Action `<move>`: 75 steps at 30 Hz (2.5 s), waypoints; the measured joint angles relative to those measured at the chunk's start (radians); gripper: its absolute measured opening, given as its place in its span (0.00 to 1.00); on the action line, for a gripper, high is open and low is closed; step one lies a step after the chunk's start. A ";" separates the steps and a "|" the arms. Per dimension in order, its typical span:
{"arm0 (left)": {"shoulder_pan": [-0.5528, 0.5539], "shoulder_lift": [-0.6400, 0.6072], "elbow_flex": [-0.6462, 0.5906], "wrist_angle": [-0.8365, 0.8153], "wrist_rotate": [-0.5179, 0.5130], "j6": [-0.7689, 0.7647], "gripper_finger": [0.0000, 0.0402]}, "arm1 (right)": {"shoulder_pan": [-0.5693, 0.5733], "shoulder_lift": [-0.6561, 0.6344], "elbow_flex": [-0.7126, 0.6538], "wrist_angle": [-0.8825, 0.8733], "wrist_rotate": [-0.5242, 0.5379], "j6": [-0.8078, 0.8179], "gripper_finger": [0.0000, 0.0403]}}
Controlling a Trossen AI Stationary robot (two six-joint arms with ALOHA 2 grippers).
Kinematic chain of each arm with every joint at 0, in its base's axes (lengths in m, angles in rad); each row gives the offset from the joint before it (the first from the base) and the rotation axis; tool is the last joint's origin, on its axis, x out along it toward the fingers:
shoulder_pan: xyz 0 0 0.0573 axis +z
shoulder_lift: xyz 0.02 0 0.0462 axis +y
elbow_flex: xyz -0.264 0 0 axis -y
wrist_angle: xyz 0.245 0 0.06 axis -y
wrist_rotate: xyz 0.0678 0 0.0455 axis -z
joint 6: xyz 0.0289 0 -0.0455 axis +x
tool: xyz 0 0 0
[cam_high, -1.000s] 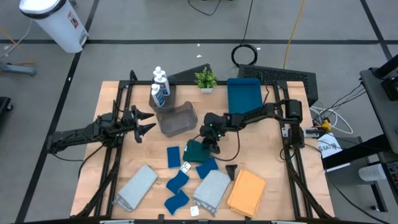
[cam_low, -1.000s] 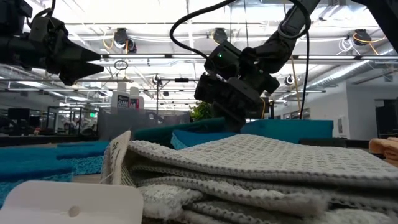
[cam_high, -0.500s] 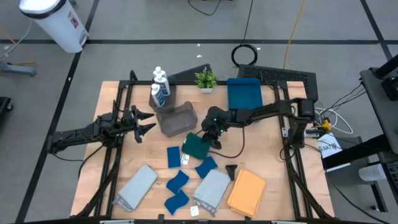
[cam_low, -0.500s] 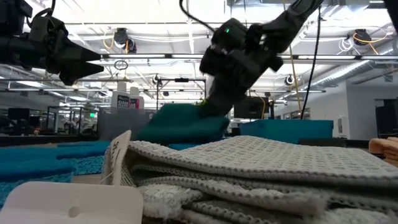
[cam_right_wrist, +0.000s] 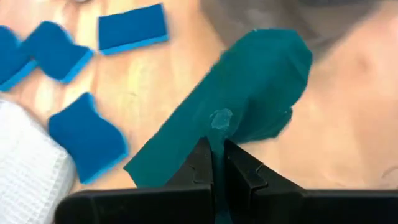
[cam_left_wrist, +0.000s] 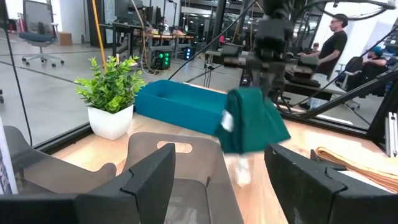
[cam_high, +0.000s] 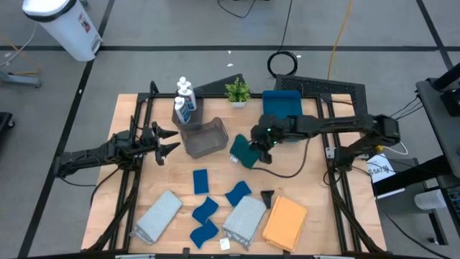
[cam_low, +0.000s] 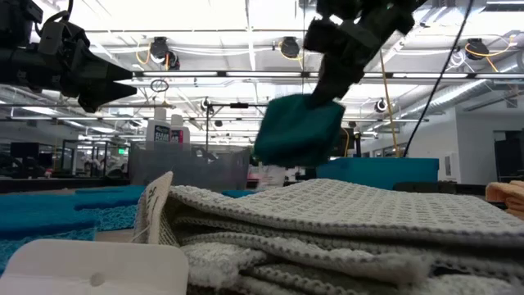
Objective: Pick & Place Kitchen Items
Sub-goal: Put the blue towel into the blue bin
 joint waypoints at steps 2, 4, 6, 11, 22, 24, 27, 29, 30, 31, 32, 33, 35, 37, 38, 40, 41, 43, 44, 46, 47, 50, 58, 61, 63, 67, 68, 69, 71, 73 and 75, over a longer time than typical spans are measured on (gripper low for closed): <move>0.000 0.000 0.000 0.000 0.000 0.000 0.62 | -0.002 -0.046 0.000 -0.036 0.051 0.003 0.00; 0.000 0.000 0.000 0.000 0.000 0.000 0.62 | -0.007 -0.086 0.000 -0.070 0.090 0.022 0.00; 0.000 0.000 0.000 0.000 0.000 0.000 0.62 | -0.016 -0.122 0.000 -0.089 0.127 0.036 0.00; 0.000 0.000 0.000 0.000 0.000 0.000 0.62 | -0.058 -0.196 0.000 -0.149 0.254 0.068 0.00; 0.000 0.000 0.000 0.000 -0.001 0.000 0.62 | -0.260 -0.247 -0.009 -0.294 0.565 0.141 0.00; 0.000 0.000 0.000 0.000 -0.001 0.000 0.62 | -0.304 -0.248 -0.038 -0.261 0.565 0.151 0.00; 0.000 0.000 0.000 0.000 -0.001 0.000 0.62 | -0.370 -0.247 -0.099 -0.204 0.559 0.157 0.00; 0.000 0.000 0.000 0.000 -0.001 0.000 0.62 | -0.411 -0.247 -0.144 -0.146 0.522 0.158 0.00; 0.000 0.000 0.000 0.000 -0.001 0.000 0.62 | -0.433 -0.247 -0.170 -0.110 0.485 0.159 0.00; 0.000 0.000 0.000 0.000 -0.001 0.000 0.62 | -0.452 -0.247 -0.197 -0.067 0.438 0.163 0.00; 0.000 0.000 0.000 0.000 -0.001 0.000 0.62 | -0.470 -0.247 -0.223 -0.022 0.392 0.166 0.00; 0.000 0.000 0.000 0.000 -0.001 0.000 0.62 | -0.486 -0.246 -0.249 0.028 0.349 0.169 0.00; 0.000 0.000 0.000 0.000 -0.001 0.000 0.62 | -0.513 -0.246 -0.300 0.134 0.283 0.174 0.00; 0.000 0.000 0.000 0.000 -0.001 0.000 0.62 | -0.536 -0.246 -0.348 0.220 0.241 0.186 0.00; 0.000 0.000 0.000 0.000 -0.001 0.000 0.62 | -0.544 -0.246 -0.371 0.259 0.225 0.188 0.00; 0.000 0.000 0.000 0.000 -0.001 0.000 0.62 | -0.559 -0.246 -0.404 0.311 0.218 0.200 0.00; 0.000 0.000 0.000 0.000 -0.001 0.000 0.62 | -0.568 -0.246 -0.418 0.324 0.221 0.202 0.00; 0.000 0.000 0.000 0.000 -0.001 0.000 0.62 | -0.588 -0.246 -0.443 0.325 0.222 0.202 0.00; 0.000 0.000 0.000 0.000 -0.001 0.000 0.62 | -0.597 -0.243 -0.454 0.321 0.223 0.202 0.00; 0.000 0.000 0.000 0.000 -0.001 0.000 0.62 | -0.614 -0.240 -0.476 0.318 0.227 0.201 0.00; 0.000 0.000 0.000 0.000 -0.001 0.000 0.62 | -0.621 -0.240 -0.487 0.319 0.228 0.198 0.00; 0.000 0.000 0.000 0.000 -0.001 0.000 0.62 | -0.634 -0.240 -0.517 0.321 0.249 0.179 0.00; 0.000 0.000 0.000 0.000 0.000 0.000 0.62 | -0.639 -0.240 -0.567 0.340 0.328 0.143 0.04; 0.000 0.000 0.000 0.000 0.000 0.000 0.62 | -0.639 -0.240 -0.583 0.378 0.328 0.138 0.08; 0.000 0.000 0.000 0.000 0.000 0.000 0.62 | -0.639 -0.240 -0.593 0.399 0.328 0.128 0.12; 0.000 0.000 0.000 0.000 0.000 0.000 0.62 | -0.638 -0.240 -0.602 0.433 0.327 0.123 0.24; 0.000 0.000 0.000 0.000 0.000 0.000 0.62 | -0.638 -0.240 -0.602 0.437 0.327 0.123 0.28; 0.000 0.000 0.000 0.000 0.000 0.000 0.62 | -0.638 -0.240 -0.602 0.440 0.327 0.123 0.32; 0.000 0.000 0.000 0.000 0.000 0.000 0.62 | -0.638 -0.240 -0.602 0.454 0.327 0.123 0.39; 0.000 0.000 0.000 0.000 0.000 0.000 0.62 | -0.637 -0.240 -0.602 0.469 0.327 0.123 0.47; 0.000 0.000 0.000 0.000 0.001 0.000 0.62 | -0.634 -0.240 -0.602 0.483 0.324 0.123 0.53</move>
